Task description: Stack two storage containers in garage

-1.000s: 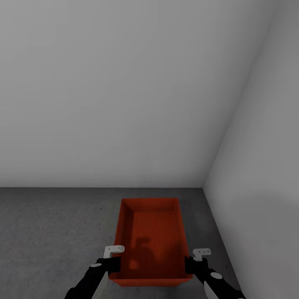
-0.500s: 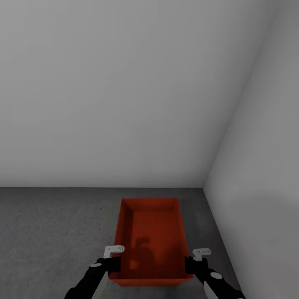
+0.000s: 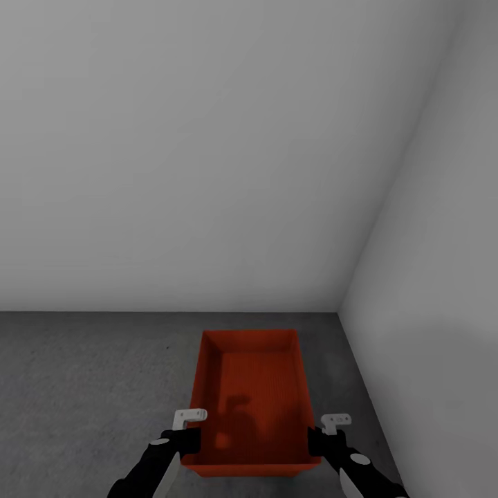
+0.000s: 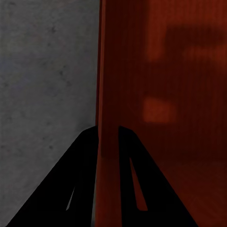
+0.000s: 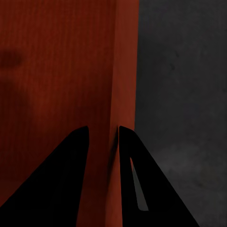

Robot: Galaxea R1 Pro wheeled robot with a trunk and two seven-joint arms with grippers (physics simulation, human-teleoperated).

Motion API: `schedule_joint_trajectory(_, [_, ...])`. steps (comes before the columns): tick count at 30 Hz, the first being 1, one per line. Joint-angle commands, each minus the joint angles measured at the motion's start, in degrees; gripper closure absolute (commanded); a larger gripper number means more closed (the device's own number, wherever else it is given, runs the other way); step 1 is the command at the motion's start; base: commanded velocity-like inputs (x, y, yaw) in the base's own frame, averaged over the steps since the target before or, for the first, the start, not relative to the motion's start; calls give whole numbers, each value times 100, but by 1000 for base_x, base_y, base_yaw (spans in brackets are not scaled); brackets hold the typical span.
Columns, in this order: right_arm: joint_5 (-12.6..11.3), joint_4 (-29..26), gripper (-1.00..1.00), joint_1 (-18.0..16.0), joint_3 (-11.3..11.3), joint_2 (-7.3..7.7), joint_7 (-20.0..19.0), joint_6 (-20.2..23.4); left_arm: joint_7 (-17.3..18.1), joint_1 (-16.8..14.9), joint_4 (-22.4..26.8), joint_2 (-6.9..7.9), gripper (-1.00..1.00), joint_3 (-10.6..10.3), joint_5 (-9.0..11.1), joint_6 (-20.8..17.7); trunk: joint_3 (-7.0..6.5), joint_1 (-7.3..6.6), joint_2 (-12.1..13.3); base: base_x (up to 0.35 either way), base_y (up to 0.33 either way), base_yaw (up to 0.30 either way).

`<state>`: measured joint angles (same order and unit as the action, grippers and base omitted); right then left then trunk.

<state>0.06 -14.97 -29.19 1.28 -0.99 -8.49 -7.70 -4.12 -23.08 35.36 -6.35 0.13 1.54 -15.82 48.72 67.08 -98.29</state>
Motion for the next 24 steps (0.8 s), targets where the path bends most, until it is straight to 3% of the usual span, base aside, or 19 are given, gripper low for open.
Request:
schedule_joint_trajectory(1, [12, 29, 100, 1, -76, -14, -65, -21, 17, -3, 23, -14, 100, -13, 109, 62, 5, -1, -2, 0, 0, 0])
schedule_joint_trajectory(15, [12, 29, 100, 1, -76, -11, -68, -21, 17, -3, 23, -15, 100, -13, 114, 70, 5, -1, -2, 0, 0, 0])
schedule_joint_trajectory(16, [12, 29, -100, 1, -76, -9, -70, -21, 17, -3, 23, -15, -100, -13, 113, 70, 5, -1, -2, 0, 0, 0])
schedule_joint_trajectory(24, [10, 29, -100, 1, -76, -3, -82, -21, 21, -3, 23, -16, -100, -13, 118, 69, 5, -1, -2, 0, 0, 0])
